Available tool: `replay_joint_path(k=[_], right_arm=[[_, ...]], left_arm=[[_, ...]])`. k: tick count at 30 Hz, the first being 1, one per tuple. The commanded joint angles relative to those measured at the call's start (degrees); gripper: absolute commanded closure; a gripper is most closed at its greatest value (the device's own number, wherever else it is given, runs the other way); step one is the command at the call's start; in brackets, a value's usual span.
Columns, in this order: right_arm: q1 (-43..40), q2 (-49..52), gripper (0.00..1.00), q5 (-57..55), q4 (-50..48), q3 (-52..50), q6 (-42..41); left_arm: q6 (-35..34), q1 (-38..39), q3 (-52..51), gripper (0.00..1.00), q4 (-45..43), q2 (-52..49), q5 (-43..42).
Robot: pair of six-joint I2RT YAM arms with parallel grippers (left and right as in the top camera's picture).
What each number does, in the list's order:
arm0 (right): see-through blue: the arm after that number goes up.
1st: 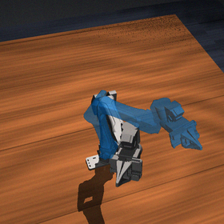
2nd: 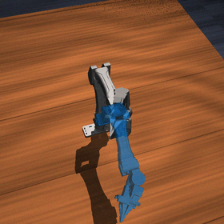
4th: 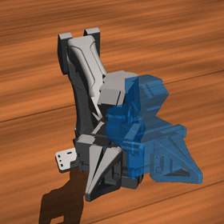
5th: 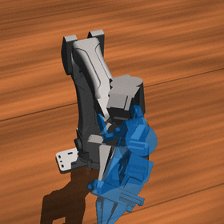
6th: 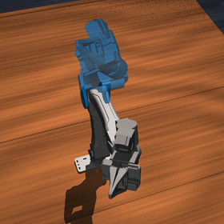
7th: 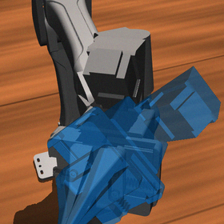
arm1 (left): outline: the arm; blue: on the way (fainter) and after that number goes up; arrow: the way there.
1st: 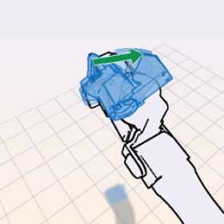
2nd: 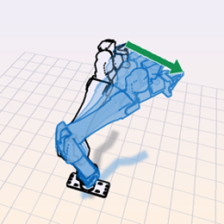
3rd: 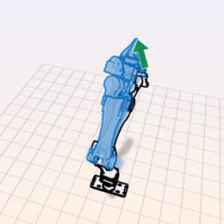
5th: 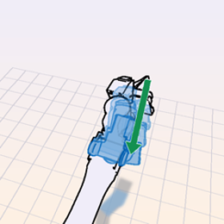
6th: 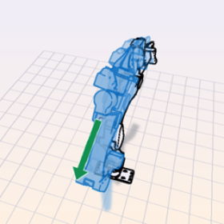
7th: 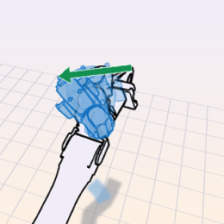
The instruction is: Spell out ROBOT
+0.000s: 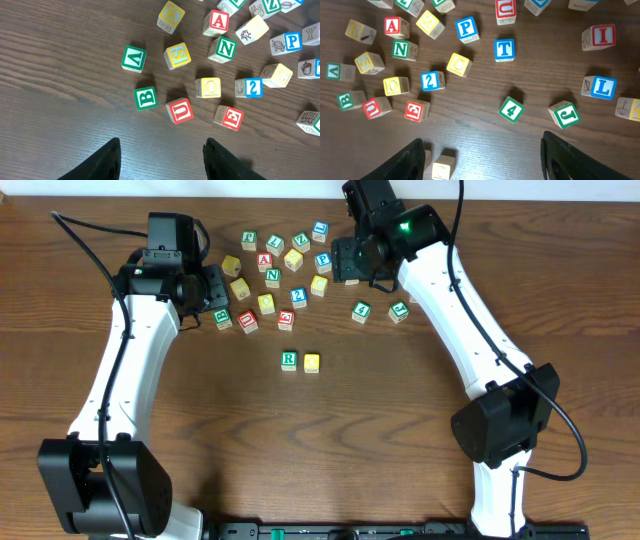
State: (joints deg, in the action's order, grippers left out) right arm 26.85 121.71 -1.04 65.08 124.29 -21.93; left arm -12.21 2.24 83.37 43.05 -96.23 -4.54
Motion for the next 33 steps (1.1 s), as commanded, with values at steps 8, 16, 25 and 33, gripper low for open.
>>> replay_joint_path(k=[8, 16, 25, 33], right_arm=[[-0.24, 0.17, 0.3, 0.13, 0.13, 0.39, -0.28], [-0.13, 0.17, 0.3, 0.13, 0.26, 0.39, -0.28], [0.0, 0.31, 0.3, 0.11, -1.42, 0.33, -0.28], [0.24, 0.42, 0.3, 0.13, -4.98, 0.07, -0.31]], left_arm=[[-0.52, -0.2, 0.11, 0.48, 1.01, 0.2, 0.7], [-0.52, -0.2, 0.11, 0.48, 1.64, 0.2, 0.7], [-0.5, -0.17, 0.11, 0.48, 1.64, 0.2, 0.7], [-0.5, -0.2, 0.11, 0.48, 0.9, 0.2, 0.7]])
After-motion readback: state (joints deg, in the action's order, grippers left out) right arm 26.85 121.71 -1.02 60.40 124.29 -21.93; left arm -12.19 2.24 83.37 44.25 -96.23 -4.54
